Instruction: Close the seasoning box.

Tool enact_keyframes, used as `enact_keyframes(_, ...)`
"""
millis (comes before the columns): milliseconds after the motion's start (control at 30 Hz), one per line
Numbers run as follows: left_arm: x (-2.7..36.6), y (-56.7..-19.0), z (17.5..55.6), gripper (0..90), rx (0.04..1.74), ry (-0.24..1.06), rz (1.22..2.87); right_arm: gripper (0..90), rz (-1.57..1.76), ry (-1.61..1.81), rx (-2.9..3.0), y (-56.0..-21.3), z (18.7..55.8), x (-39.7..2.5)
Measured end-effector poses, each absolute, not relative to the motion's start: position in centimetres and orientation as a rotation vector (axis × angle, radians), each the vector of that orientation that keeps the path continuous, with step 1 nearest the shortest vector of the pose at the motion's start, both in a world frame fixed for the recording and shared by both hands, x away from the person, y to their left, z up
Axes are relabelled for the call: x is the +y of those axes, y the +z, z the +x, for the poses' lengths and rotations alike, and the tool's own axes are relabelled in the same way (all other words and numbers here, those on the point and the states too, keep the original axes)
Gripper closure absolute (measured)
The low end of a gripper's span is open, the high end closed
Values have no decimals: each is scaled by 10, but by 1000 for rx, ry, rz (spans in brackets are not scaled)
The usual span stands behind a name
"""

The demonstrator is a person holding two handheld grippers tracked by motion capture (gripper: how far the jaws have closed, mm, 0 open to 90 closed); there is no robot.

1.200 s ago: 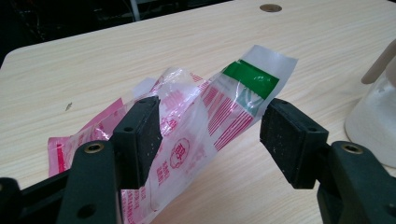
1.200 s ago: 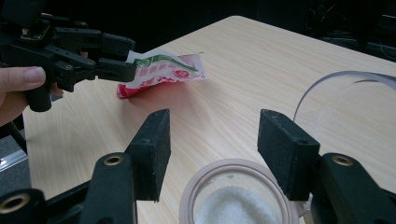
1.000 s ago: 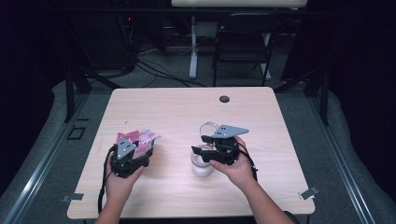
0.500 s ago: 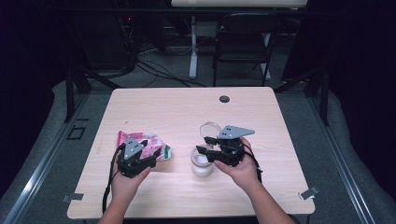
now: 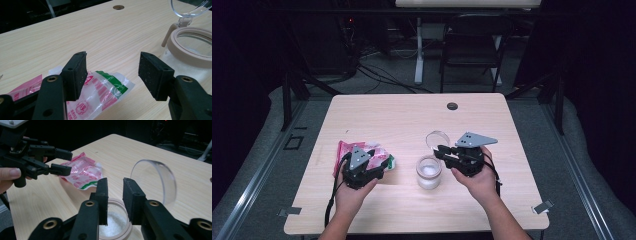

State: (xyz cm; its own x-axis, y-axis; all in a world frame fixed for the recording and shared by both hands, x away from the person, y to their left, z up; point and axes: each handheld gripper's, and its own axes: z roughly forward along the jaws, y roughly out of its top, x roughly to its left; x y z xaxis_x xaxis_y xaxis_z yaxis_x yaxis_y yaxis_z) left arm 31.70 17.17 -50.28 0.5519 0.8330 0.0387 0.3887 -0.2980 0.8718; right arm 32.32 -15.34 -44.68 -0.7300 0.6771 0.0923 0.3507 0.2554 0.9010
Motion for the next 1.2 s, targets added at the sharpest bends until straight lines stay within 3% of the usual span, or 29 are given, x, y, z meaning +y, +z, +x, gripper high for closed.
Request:
enact_keyframes(333,168,-502,314,466,964,602,1912,899,998,1480,2162,-436,324,-173)
enact_keyframes(1200,161,-507,315,478,961,568,1930,900,1275,1393,2067,-479,359,-200)
